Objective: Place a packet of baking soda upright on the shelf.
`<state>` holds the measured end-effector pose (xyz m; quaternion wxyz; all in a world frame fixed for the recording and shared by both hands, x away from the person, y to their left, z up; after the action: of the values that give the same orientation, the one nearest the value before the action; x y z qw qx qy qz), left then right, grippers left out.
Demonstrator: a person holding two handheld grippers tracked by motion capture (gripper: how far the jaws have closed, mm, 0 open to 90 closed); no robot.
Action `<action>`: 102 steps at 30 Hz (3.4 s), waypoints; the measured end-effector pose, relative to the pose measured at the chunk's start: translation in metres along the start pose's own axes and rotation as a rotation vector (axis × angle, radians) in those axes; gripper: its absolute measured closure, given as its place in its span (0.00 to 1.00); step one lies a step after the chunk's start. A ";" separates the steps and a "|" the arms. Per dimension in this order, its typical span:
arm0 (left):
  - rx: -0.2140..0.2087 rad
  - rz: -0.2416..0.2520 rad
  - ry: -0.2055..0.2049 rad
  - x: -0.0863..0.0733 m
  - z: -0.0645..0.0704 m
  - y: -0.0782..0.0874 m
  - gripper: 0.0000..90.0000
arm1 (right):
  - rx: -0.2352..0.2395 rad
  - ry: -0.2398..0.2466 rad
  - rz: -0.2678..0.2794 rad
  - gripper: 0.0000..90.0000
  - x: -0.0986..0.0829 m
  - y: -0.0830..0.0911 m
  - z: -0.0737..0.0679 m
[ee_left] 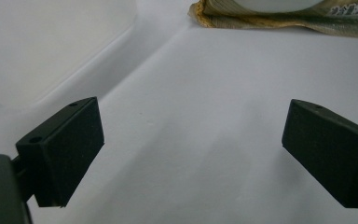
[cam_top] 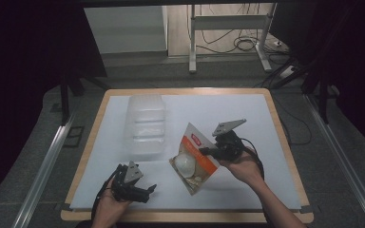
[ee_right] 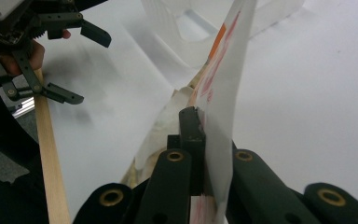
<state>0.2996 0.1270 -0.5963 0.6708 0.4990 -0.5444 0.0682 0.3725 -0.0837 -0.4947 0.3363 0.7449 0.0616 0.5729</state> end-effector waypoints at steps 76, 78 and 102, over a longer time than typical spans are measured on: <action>-0.065 0.089 0.076 0.010 0.001 0.002 0.01 | -0.017 0.126 0.069 0.99 0.190 -0.088 -0.010; -0.067 0.087 0.072 0.010 0.002 0.001 0.01 | -0.012 0.123 0.066 0.99 0.193 -0.096 -0.014; -0.082 0.079 0.054 0.011 0.007 -0.001 0.01 | 0.019 0.102 -0.007 0.99 0.165 -0.156 -0.023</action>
<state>0.3001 0.1162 -0.5890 0.7020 0.4471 -0.5477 0.0856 0.4531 0.1247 -0.4473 0.3276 0.7175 0.0866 0.6085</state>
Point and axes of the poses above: each handheld gripper's, and its own axes: y roughly backward along the jaws, x roughly out of its top, z roughly to its right, the point moved 10 cm from there along -y, roughly forward along the jaws, and after that the axes turned 7 degrees about z, right-handed, at the moved point
